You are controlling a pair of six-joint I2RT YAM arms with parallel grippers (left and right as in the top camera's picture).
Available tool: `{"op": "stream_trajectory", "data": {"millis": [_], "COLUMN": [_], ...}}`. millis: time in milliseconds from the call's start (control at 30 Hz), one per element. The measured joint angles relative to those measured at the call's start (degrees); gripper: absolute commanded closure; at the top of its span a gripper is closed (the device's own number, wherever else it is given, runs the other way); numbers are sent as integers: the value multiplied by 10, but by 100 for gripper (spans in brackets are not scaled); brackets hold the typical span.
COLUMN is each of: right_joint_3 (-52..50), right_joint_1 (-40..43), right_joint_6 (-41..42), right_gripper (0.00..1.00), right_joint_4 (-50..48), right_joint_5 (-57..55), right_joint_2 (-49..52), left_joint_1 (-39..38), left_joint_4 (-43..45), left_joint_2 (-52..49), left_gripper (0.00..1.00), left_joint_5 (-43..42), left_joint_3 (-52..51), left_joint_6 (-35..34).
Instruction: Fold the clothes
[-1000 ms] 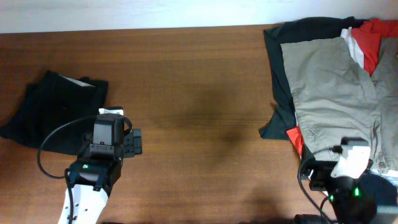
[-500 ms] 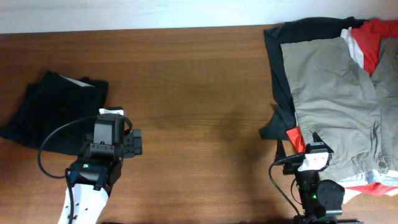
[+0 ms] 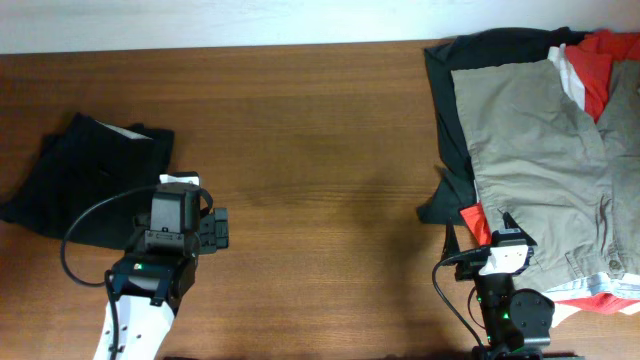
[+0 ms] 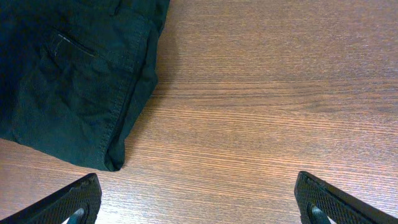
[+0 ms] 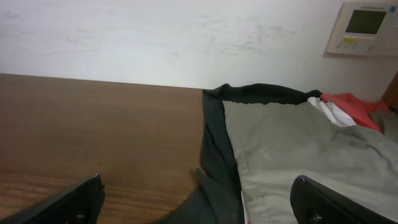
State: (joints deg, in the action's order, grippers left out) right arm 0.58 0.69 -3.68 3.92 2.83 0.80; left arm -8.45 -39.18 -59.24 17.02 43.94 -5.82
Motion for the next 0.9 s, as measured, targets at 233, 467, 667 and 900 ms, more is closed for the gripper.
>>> {"op": "stream_trajectory", "data": {"millis": [233, 467, 667, 900], "right_joint_3": [0, 0, 0, 0], "right_joint_1": [0, 0, 0, 0], "right_joint_6": [0, 0, 0, 0], "right_gripper": [1, 1, 2, 1], "right_joint_4": [-1, 0, 0, 0], "right_joint_5": [0, 0, 0, 0], "right_joint_2": [-2, -1, -2, -2], "left_joint_1": [3, 45, 47, 47], "left_joint_4": [10, 460, 351, 351], "left_joint_2": [166, 454, 579, 583], "left_gripper": [1, 1, 1, 1], "left_joint_5": [-25, -113, -107, -113], "left_joint_3": [-24, -410, -433, -433], "left_joint_6": [0, 0, 0, 0]}}
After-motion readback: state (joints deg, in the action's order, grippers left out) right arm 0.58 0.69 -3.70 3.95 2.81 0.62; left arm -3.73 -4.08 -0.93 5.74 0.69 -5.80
